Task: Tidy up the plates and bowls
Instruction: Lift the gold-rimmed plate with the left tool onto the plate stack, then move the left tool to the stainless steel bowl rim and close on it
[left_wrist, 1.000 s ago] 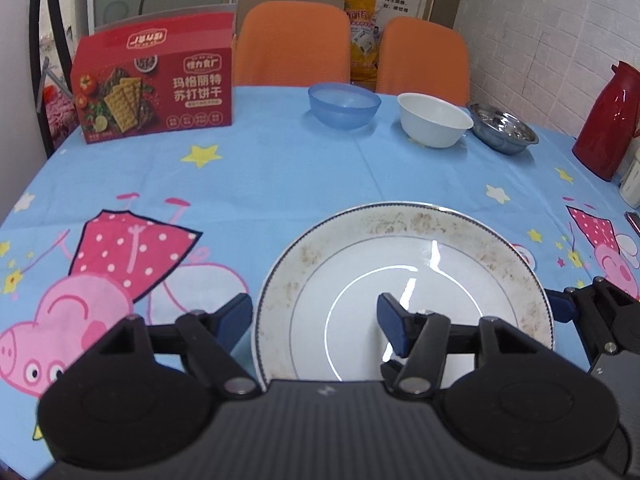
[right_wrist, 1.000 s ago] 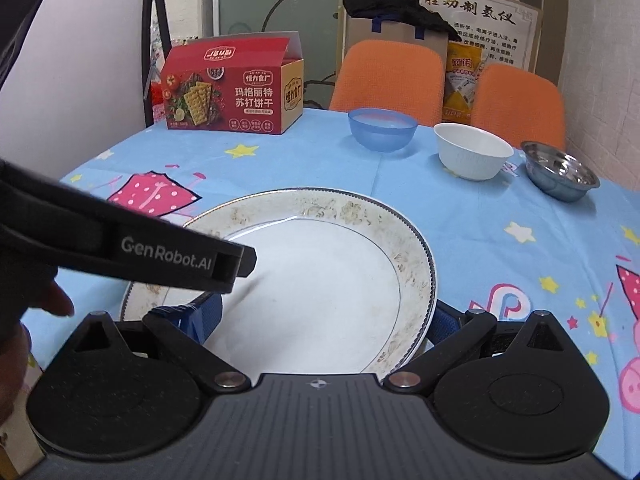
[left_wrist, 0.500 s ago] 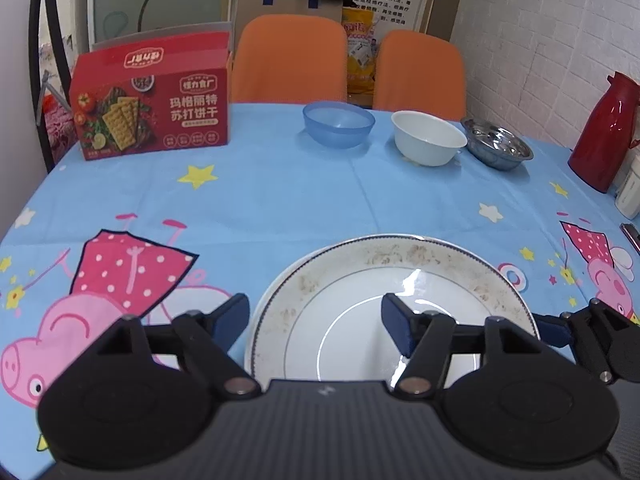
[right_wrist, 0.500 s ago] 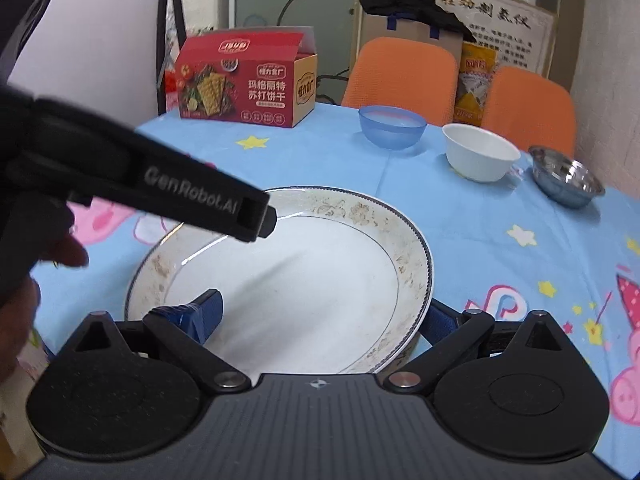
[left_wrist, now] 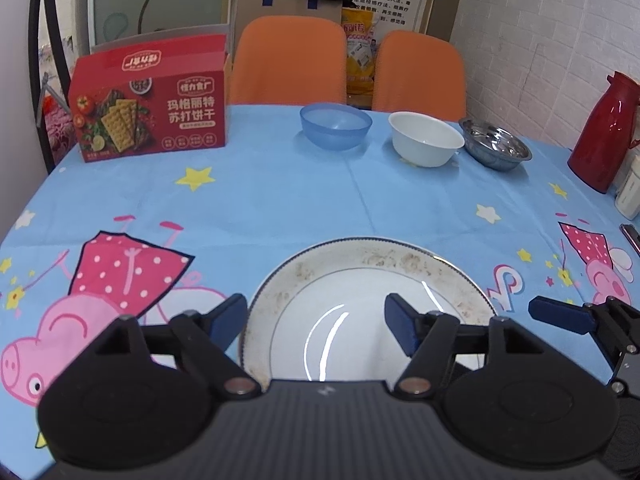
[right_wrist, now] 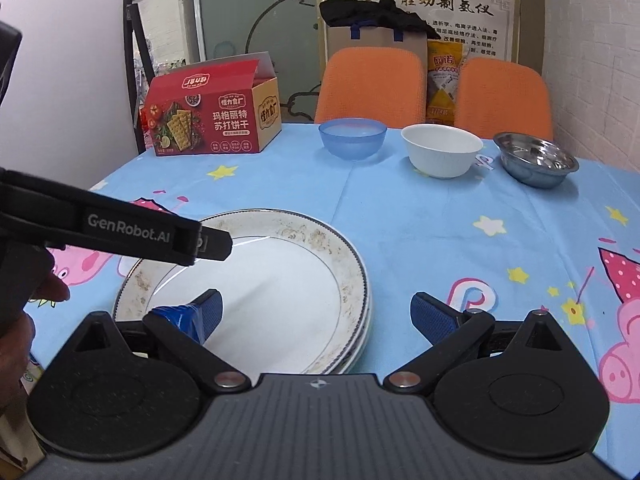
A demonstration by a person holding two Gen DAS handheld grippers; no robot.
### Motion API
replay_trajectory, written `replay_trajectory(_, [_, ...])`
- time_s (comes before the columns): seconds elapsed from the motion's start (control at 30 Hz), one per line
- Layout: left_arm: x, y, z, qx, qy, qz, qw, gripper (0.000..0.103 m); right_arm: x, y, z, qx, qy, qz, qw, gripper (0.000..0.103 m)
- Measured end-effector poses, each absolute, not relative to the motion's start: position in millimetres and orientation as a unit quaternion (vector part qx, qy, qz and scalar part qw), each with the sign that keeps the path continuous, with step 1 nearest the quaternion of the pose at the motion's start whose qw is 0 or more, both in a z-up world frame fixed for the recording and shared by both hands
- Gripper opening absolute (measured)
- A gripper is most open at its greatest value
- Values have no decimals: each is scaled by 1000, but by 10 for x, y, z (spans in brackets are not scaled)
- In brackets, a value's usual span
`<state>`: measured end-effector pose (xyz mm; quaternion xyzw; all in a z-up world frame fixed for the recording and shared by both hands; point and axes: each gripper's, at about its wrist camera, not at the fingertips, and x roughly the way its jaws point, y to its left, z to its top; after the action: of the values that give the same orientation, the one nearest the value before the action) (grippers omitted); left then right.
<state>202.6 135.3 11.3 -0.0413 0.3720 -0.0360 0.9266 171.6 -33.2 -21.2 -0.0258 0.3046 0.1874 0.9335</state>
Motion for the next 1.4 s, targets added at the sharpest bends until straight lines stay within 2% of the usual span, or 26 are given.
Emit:
replay_trajectory(0.4, [2171,1043,220,-34,375,-29,926,72,1886,-1005,-199,35,311,152,938,88])
replay_trajectory(0.93, [2696,183,285,31,393,-38,918,72,2256,-1947,-338,80,310,115,940,88])
replay_trajectory(1.13, [3251,-60,512,27,389,-93,916,72,2575,-2260,-194,55,295,86,950,88])
replay_trajectory(1.4, [4481,-607,756,41,364,-157,917,72,3356,-2479,-17,43,302,88,948,88])
